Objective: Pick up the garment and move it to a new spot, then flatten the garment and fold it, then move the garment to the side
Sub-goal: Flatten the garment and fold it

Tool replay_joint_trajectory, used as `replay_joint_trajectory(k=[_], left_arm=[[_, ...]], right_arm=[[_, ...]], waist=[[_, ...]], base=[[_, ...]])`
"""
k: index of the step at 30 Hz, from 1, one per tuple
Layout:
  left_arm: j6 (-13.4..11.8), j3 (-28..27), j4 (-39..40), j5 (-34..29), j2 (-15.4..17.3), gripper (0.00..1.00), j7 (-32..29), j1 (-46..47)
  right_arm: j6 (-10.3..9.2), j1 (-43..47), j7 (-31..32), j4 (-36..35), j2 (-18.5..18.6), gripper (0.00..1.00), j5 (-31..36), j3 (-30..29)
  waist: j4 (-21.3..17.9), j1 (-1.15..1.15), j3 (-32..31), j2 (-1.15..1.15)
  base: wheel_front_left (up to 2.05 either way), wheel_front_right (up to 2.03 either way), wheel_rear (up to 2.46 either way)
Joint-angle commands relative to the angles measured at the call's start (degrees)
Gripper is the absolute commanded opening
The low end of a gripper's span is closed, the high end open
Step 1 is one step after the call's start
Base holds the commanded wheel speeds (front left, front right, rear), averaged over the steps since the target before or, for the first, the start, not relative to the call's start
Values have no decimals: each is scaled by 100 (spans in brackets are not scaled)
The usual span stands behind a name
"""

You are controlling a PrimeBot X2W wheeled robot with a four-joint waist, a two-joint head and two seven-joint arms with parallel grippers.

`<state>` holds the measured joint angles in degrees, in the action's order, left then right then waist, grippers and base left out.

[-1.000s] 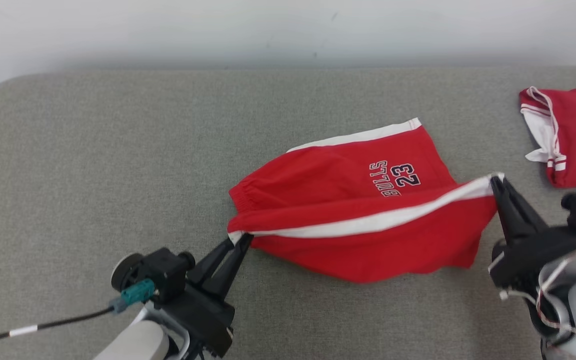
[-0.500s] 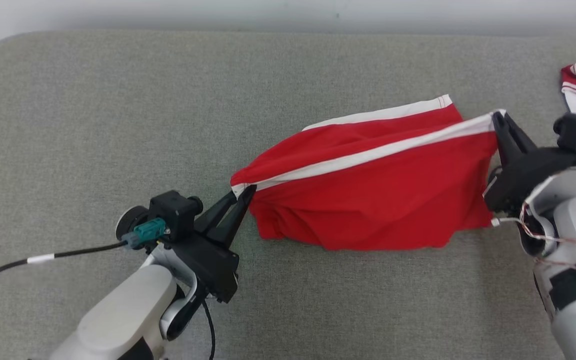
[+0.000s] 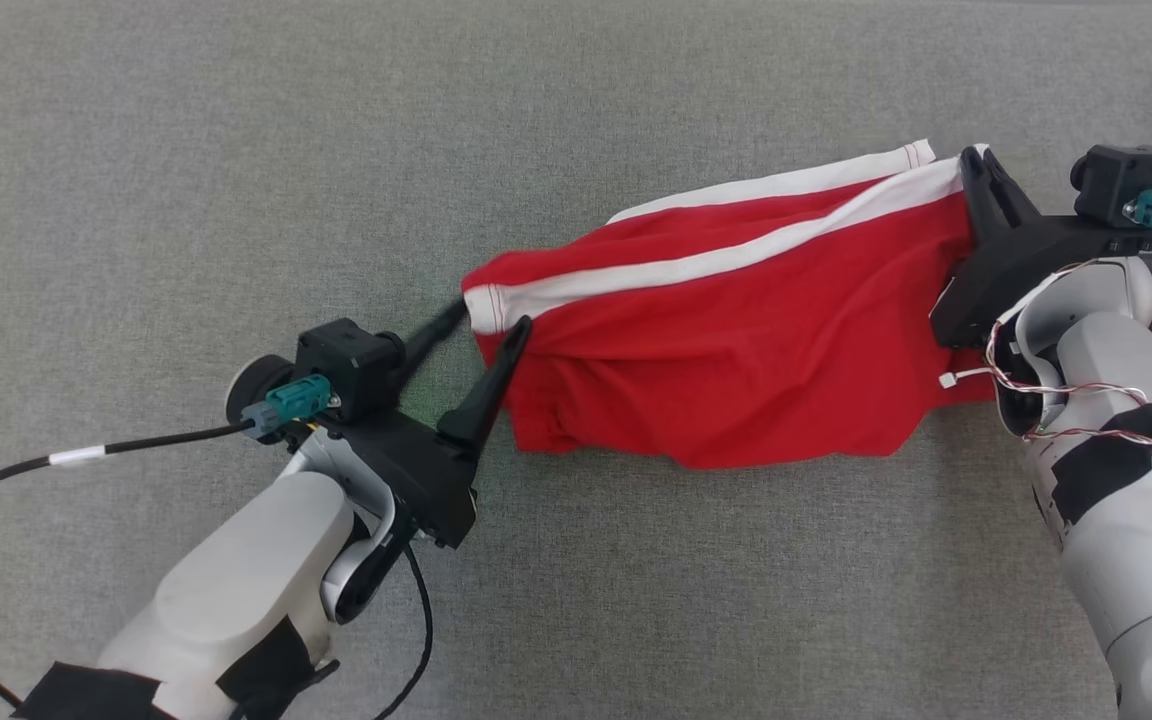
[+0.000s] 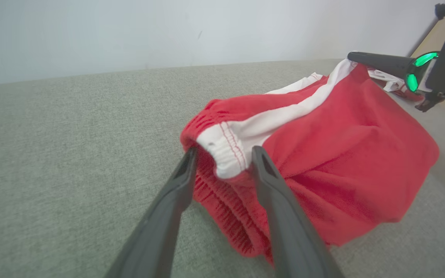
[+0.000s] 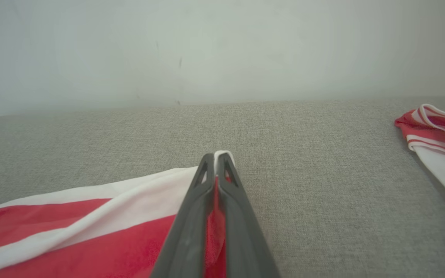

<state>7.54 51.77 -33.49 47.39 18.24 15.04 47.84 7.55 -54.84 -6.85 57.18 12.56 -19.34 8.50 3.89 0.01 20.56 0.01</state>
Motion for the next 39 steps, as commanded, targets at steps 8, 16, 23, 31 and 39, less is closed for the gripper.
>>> replay_joint_trajectory(k=[8,16,23,31,39], left_arm=[[-12,-459,132,-332,-47,100,17,-353],[-76,-1254,608,-704,3,100,16,-1162],[-349,-2683,1794,-1605,-54,100,16,-2149],[-286,-4169,2442,-2486,-386,100,17,-3092],[-73,-4769,2467,-2966,-748,100,17,-3449]], right_arm=[[-15,-82,-359,429,4,100,-89,280],[-15,313,-491,448,269,100,-469,720],[-15,738,-398,446,479,100,-831,959],[-15,996,-218,542,538,100,-1124,1128],[-15,1060,148,811,423,45,-1328,1242]], waist=[[-39,-1,-211,-1],[-31,-1,-486,-1],[88,-1,-597,-1],[212,-1,-601,-1],[326,-1,-651,-1]], base=[[0,0,0],[0,0,0],[0,0,0],[0,0,0],[0,0,0]])
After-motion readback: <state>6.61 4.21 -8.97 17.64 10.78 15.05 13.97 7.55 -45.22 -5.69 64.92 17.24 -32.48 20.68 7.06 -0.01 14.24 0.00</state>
